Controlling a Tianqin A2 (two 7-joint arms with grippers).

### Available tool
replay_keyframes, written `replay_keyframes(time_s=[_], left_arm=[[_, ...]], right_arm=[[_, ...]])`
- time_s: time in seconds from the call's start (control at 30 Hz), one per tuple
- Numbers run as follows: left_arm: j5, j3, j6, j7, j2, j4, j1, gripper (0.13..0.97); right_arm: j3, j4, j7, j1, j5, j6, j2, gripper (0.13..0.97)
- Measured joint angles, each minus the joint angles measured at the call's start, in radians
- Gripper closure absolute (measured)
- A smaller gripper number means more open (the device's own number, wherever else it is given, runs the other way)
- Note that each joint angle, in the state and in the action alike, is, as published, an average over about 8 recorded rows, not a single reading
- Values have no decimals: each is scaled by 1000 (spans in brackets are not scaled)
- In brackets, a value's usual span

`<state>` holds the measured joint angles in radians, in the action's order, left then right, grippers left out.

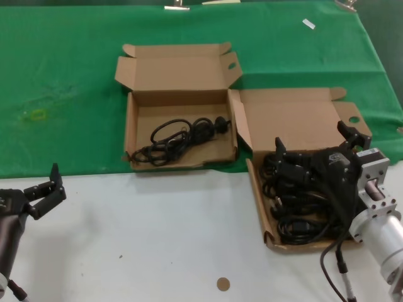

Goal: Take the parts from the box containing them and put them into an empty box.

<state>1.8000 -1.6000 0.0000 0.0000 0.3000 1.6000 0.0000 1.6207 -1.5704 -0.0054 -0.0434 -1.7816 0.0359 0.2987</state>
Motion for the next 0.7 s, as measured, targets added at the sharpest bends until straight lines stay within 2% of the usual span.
replay_keyframes(time_s=[0.7], left_arm=[[0,0,0,0,0,0,0,132]], right_arm=[[0,0,0,0,0,0,0,129]])
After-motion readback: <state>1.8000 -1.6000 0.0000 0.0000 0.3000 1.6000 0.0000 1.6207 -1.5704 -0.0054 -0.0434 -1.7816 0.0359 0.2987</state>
